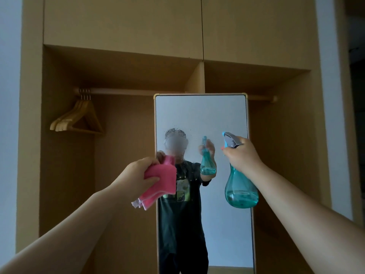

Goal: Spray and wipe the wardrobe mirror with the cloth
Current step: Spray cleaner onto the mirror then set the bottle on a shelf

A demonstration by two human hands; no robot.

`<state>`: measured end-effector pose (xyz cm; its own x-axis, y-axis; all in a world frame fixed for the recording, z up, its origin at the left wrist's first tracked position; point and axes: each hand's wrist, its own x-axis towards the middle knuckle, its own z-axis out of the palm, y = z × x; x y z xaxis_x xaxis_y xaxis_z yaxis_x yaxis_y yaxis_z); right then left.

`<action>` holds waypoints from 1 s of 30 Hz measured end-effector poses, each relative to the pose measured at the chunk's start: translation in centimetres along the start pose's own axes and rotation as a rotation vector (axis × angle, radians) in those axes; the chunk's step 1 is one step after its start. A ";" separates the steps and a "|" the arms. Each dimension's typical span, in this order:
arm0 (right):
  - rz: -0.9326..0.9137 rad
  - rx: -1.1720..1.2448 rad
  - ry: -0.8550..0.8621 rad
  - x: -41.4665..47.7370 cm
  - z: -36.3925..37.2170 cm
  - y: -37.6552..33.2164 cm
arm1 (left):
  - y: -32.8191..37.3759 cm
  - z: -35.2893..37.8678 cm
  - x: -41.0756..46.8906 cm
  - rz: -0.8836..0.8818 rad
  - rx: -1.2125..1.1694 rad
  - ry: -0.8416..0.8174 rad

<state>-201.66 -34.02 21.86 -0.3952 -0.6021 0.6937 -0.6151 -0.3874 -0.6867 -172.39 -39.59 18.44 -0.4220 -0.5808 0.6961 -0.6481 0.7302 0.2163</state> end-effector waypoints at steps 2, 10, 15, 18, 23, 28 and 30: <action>0.021 -0.012 0.018 0.1 -0.3 0.4 | -0.1 0.2 0.0 -0.004 -0.007 0.001; 0.095 -0.006 0.072 0.2 -1.7 2.3 | 0.3 1.1 0.1 -0.009 -0.029 -0.027; 0.117 -0.033 0.128 0.0 -2.1 3.4 | 0.8 1.5 0.2 -0.003 -0.022 -0.045; 0.124 0.004 0.124 -0.3 -2.4 3.6 | 0.8 1.7 0.1 0.002 -0.013 -0.047; 0.088 0.045 0.072 -0.9 -2.6 3.7 | 0.8 1.8 -0.3 0.001 -0.029 -0.048; 0.113 0.018 0.017 -2.0 -2.2 4.6 | 0.5 2.1 -1.0 0.000 -0.037 -0.065; 0.120 -0.003 -0.001 -2.6 -1.8 5.2 | 0.3 2.2 -1.3 -0.006 -0.036 -0.071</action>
<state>-205.06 -33.19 16.88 -0.4657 -0.6444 0.6066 -0.5652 -0.3108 -0.7641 -173.44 -39.38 16.06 -0.4624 -0.6084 0.6450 -0.6283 0.7381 0.2458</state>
